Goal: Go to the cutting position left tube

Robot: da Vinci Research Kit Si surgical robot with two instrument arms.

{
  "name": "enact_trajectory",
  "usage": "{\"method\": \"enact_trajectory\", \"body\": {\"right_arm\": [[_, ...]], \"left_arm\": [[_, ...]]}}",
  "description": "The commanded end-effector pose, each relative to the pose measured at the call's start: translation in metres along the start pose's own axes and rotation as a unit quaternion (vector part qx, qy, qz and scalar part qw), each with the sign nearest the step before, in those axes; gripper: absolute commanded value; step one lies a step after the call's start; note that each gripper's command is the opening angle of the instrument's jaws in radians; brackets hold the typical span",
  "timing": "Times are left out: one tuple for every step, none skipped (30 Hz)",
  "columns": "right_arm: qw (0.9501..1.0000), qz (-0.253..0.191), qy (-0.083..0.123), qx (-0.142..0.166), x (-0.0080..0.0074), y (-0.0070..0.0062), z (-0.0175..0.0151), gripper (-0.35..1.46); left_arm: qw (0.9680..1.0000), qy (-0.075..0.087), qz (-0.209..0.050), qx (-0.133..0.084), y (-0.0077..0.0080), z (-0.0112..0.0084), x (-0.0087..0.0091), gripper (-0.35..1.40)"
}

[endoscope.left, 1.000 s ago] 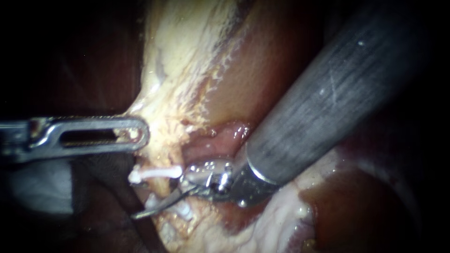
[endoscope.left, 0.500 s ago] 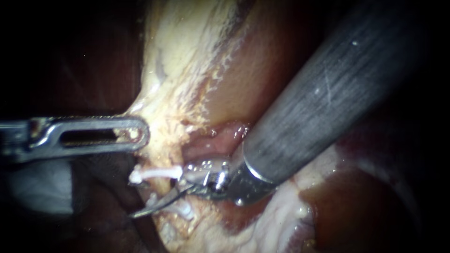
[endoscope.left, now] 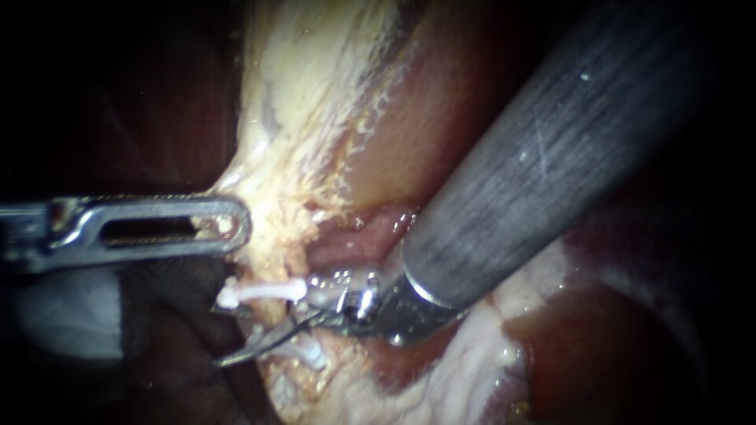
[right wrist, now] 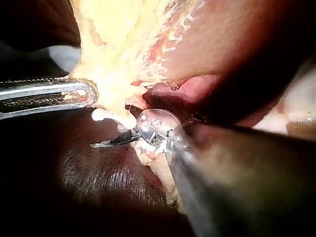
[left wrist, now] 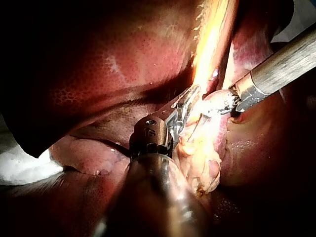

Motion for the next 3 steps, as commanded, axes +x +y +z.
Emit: {"method": "enact_trajectory", "body": {"right_arm": [[1.0,0.0,0.0,0.0,0.0,0.0,0.0,1.05],[1.0,-0.001,0.0,0.0,0.0,0.0,0.0,1.05],[1.0,-0.001,0.0,0.0,0.0,0.0,0.0,1.05]], "left_arm": [[1.0,0.0,0.0,0.0,0.0,0.0,0.0,-0.35],[1.0,0.0,0.0,0.0,0.0,0.0,0.0,-0.35],[1.0,0.0,0.0,0.0,0.0,0.0,0.0,-0.35]]}}
